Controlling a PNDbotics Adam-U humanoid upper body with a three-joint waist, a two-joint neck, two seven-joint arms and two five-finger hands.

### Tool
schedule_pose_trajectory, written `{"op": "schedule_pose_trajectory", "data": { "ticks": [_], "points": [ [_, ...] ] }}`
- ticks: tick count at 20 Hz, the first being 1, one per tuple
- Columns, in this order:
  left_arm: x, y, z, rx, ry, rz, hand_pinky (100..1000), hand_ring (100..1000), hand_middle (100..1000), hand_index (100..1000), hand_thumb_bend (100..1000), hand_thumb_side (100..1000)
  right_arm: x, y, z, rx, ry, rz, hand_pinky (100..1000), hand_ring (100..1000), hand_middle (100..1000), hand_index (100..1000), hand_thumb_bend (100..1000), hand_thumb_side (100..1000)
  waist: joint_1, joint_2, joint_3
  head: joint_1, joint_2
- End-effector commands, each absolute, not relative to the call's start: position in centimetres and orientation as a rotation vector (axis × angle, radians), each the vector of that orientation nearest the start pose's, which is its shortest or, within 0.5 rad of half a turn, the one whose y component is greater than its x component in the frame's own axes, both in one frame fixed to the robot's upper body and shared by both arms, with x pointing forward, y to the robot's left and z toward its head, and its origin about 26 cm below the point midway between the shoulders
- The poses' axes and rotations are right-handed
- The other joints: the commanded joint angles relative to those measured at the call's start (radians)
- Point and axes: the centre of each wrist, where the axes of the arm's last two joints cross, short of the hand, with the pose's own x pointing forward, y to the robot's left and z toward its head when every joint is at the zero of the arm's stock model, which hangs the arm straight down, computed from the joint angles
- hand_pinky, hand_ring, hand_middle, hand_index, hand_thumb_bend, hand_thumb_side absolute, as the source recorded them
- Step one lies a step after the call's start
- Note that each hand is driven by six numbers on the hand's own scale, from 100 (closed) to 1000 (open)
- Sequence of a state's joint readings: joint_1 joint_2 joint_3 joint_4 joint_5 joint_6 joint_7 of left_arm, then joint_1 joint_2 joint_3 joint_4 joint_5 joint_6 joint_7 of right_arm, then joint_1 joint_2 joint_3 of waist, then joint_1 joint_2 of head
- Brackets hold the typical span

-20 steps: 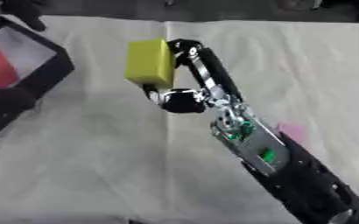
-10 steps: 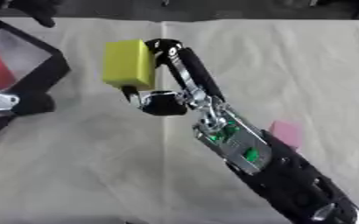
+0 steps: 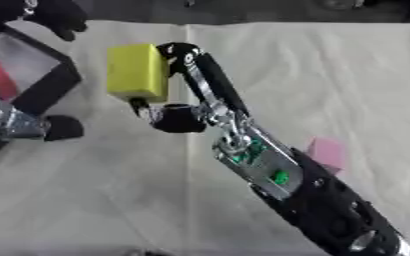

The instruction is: Pick up the objects with one hand, pass them to the other hand, and then place them into the box on the other side of the table.

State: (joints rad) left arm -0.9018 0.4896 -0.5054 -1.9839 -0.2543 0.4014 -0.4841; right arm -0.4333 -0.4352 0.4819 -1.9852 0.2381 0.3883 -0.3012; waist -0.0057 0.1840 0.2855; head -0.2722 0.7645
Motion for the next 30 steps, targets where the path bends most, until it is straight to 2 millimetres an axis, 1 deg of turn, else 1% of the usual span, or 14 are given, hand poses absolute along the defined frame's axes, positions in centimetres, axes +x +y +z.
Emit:
{"op": "schedule_pose_trajectory", "data": {
  "ticks": [1, 8, 13, 19, 24, 30],
  "points": [
    [28.22, 11.31, 31.84, 0.278, -1.965, -1.603, 887, 742, 788, 790, 722, 292, 28.51, -15.4, 19.27, -0.436, -2.077, 0.635, 775, 637, 490, 536, 353, 100, 0.006, -0.017, -0.001, 0.004, 0.006],
    [28.01, 10.8, 31.99, 0.355, -1.948, -1.604, 887, 750, 792, 802, 727, 280, 28.38, -14.72, 19.41, -0.41, -2.105, 0.667, 776, 634, 489, 535, 350, 100, 0.007, -0.018, -0.006, 0.011, 0.006],
    [28.01, 10.71, 32.05, 0.41, -1.961, -1.577, 888, 750, 792, 804, 712, 274, 28.21, -14.78, 18.92, -0.397, -2.123, 0.699, 776, 633, 488, 534, 350, 100, 0.006, -0.016, -0.011, 0.019, 0.006],
    [28.01, 10.77, 31.98, 0.428, -1.977, -1.553, 885, 751, 790, 798, 675, 270, 28.07, -14.89, 18.43, -0.392, -2.122, 0.711, 777, 634, 486, 532, 350, 100, 0.004, -0.014, -0.013, 0.02, 0.006],
    [28.16, 10.66, 31.79, 0.442, -1.968, -1.56, 882, 751, 788, 791, 674, 244, 28.04, -14.78, 18.46, -0.396, -2.156, 0.72, 779, 634, 486, 531, 346, 100, 0.004, -0.014, -0.016, 0.029, 0.006],
    [28.93, 10.36, 31.14, 0.45, -1.925, -1.594, 882, 753, 786, 780, 690, 215, 27.96, -14.54, 18.43, -0.39, -2.186, 0.749, 779, 631, 485, 530, 343, 100, 0.004, -0.012, -0.019, 0.034, 0.006]
  ]
}}
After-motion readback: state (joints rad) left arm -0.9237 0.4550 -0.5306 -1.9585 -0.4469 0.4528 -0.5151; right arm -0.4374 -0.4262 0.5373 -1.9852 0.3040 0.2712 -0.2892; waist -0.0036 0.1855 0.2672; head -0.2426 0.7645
